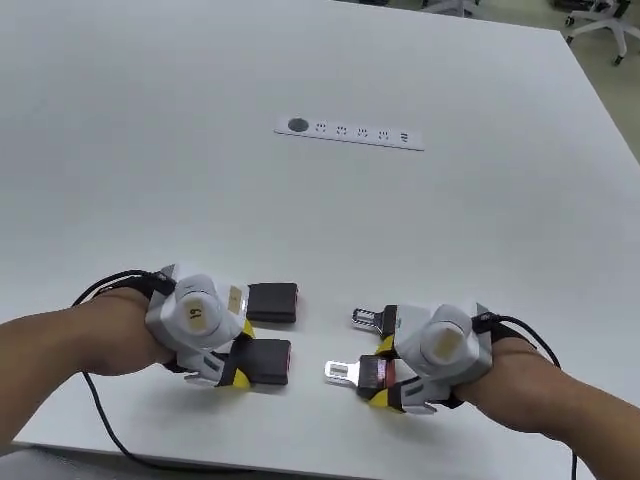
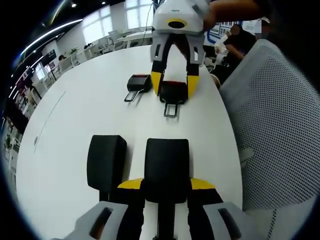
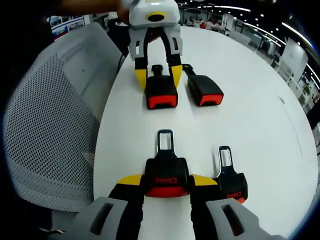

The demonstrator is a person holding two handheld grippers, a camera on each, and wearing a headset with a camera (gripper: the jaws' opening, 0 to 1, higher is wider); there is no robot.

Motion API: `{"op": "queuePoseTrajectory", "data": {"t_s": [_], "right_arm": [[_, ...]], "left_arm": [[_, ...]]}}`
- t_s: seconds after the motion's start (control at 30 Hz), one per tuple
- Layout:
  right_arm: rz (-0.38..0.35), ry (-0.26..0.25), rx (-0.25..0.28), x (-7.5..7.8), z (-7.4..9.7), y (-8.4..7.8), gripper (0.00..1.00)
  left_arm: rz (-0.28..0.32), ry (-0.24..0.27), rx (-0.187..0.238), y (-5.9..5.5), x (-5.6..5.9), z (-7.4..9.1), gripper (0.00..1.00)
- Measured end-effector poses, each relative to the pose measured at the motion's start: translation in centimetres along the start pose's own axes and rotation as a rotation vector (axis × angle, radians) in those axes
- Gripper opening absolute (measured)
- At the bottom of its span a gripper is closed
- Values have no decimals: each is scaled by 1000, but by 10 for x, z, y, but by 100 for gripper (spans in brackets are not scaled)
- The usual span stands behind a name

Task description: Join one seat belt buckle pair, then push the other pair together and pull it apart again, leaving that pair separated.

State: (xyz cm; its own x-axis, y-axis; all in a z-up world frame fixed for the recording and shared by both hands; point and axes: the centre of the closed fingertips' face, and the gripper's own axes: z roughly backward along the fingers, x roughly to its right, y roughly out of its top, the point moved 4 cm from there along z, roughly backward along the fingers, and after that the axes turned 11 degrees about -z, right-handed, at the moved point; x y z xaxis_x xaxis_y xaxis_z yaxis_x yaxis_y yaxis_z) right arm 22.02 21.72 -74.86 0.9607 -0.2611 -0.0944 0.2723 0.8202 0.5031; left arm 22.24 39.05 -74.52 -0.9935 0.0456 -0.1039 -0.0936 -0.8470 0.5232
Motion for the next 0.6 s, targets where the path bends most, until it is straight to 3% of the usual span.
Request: {"op": "queuePoseTrajectory", "data": {"t_s": [0.6], "right_arm": [[18,14,25,-7,-17,28,33]], "left_arm": [[-14,-7,-3,-1,0,0,34]]}}
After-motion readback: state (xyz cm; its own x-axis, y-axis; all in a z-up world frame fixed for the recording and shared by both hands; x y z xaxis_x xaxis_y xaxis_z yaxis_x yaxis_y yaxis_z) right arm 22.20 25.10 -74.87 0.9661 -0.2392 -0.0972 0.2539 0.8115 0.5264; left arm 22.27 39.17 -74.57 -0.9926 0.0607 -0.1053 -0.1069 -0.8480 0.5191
